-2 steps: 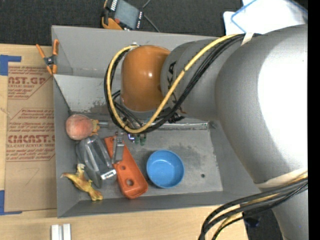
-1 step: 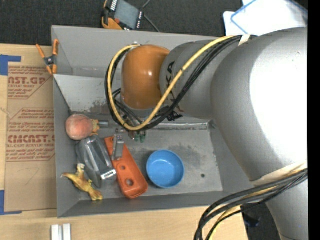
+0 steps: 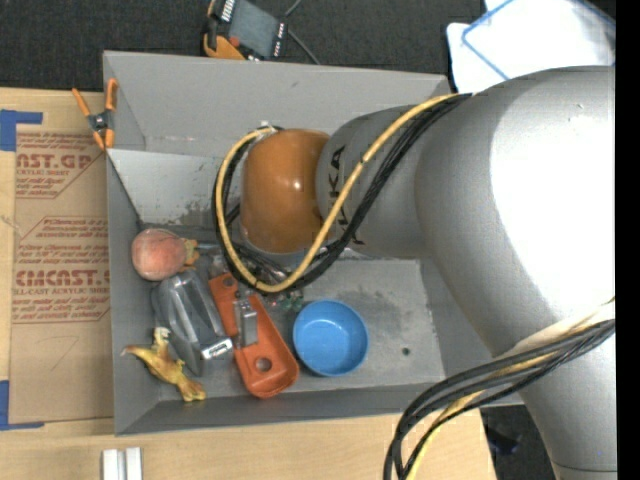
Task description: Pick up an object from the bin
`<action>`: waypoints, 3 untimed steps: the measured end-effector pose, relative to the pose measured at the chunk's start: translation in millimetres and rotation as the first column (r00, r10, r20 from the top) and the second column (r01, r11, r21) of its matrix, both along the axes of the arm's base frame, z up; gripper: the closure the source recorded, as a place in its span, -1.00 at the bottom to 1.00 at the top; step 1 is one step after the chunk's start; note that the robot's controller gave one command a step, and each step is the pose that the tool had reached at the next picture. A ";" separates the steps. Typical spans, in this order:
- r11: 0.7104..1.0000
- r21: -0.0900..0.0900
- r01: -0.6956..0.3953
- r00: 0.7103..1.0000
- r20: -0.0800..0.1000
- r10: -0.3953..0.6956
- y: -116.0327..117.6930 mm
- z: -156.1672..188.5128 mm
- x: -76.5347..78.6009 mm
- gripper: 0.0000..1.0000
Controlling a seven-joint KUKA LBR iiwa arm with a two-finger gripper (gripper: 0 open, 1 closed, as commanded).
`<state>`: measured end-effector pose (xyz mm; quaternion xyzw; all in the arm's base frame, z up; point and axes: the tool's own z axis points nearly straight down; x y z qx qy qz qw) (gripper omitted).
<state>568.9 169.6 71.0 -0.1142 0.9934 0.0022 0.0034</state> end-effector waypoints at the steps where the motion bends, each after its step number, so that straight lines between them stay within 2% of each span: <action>1: 0.962 0.000 0.272 0.962 0.005 -0.272 -2.8 -0.5 24.0 -1.00; 2: 1.000 0.000 0.013 1.000 0.004 -0.013 5.4 -0.1 0.0 -1.00; 3: 0.972 -0.002 0.235 0.972 0.011 -0.235 -1.1 3.4 22.3 1.00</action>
Offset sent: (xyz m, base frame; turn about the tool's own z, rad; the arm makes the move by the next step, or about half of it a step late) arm -0.0018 0.0064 -0.0010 0.0138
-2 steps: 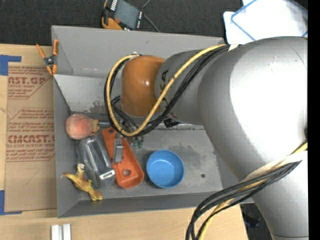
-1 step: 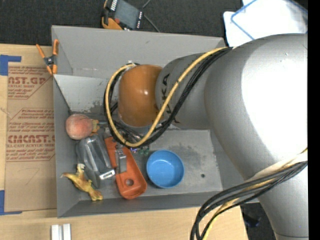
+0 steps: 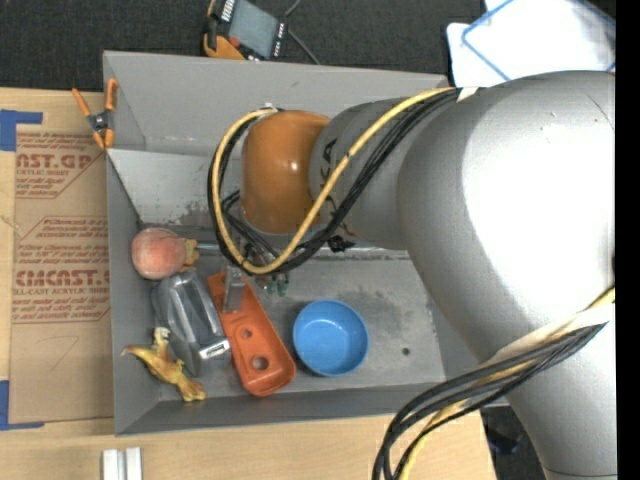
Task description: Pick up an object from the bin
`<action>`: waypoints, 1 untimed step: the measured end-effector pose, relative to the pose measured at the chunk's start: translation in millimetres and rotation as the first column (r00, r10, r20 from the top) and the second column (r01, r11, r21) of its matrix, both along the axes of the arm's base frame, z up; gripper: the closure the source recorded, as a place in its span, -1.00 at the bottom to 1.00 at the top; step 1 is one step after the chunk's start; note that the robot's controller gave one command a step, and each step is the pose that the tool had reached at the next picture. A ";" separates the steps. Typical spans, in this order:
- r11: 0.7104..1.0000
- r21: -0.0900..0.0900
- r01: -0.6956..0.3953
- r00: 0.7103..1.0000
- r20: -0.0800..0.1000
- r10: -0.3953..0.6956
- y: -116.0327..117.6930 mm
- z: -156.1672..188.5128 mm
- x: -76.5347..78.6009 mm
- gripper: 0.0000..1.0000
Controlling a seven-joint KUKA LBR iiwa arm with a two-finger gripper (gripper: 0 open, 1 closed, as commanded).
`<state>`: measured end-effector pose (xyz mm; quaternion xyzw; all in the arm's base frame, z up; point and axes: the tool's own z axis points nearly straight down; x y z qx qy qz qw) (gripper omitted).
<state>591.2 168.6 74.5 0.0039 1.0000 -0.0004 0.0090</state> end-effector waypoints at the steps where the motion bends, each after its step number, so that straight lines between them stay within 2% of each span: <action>1: 1.000 0.000 0.000 1.000 0.000 0.000 0.0 0.0 0.1 1.00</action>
Offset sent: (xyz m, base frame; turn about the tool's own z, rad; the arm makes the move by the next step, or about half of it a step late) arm -0.0049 0.0054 0.0967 -0.0159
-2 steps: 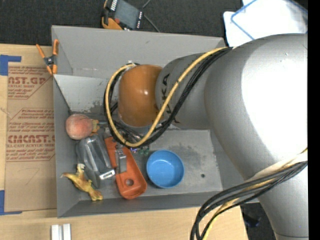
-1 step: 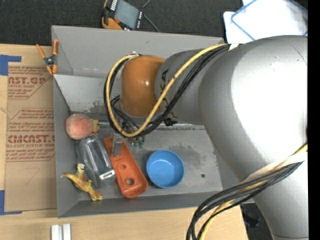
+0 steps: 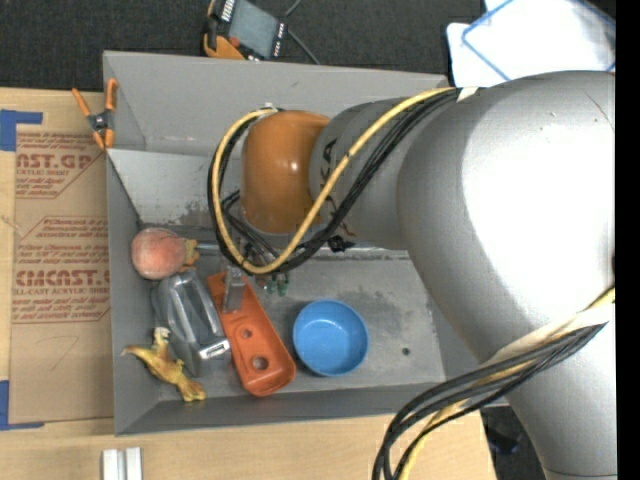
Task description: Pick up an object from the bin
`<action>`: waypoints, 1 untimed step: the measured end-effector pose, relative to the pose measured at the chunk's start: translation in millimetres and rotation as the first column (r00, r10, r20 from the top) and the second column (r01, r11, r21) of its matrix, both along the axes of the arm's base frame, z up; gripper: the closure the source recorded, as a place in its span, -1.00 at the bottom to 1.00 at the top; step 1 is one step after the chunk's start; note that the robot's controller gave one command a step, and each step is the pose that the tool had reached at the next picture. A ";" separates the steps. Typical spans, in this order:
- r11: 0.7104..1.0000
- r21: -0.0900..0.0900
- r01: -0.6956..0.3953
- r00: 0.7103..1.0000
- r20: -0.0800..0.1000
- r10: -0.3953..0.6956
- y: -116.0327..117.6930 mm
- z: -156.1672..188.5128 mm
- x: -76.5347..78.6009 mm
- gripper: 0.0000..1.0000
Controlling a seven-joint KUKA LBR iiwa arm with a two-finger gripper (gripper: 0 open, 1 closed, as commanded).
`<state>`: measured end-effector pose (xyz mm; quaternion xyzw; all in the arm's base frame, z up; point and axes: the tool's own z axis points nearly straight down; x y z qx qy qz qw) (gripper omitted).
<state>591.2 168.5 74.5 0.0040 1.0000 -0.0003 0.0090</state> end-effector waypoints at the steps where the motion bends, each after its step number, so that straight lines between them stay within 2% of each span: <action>1: 1.000 0.000 -0.016 1.000 -0.002 0.016 5.4 91.2 -5.4 1.00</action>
Offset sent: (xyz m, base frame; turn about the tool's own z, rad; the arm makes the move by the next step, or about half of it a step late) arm -0.0033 -0.0121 0.0084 0.0143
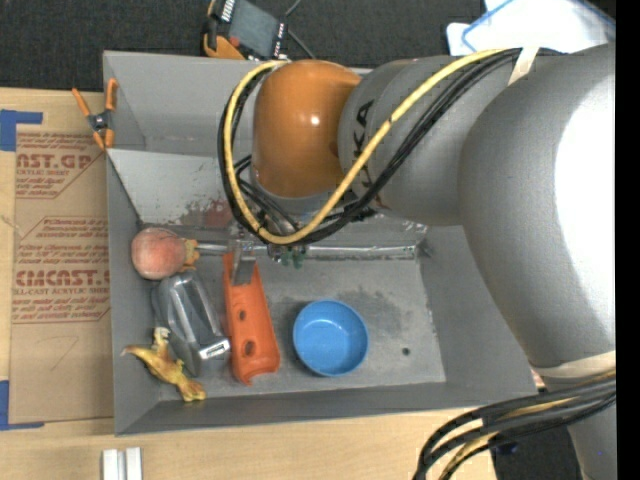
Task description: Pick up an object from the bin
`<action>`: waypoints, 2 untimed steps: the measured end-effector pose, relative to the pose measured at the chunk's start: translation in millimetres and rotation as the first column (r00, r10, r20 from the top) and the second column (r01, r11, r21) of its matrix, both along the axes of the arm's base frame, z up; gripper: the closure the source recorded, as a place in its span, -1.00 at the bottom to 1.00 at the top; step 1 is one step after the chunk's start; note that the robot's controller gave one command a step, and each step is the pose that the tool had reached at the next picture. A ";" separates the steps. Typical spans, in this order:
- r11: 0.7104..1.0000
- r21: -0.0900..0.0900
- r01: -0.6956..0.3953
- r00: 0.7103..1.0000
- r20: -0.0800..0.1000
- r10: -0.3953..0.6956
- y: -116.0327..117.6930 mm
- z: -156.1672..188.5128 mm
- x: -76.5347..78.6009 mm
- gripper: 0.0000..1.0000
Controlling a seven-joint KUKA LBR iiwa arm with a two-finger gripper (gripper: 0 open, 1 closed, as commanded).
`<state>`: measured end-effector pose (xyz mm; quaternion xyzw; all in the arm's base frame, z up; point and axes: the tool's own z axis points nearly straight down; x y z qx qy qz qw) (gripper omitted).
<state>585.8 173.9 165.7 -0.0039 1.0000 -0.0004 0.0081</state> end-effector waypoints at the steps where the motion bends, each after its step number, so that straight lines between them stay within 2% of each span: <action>1: 1.000 0.001 0.023 1.000 0.003 -0.023 -13.3 -71.5 3.0 1.00; 2: 1.000 0.000 0.004 1.000 0.008 -0.004 -14.6 -84.5 3.5 1.00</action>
Offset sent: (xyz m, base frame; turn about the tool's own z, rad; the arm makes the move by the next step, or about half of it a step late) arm 0.0042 -0.0123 -0.0541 -0.0232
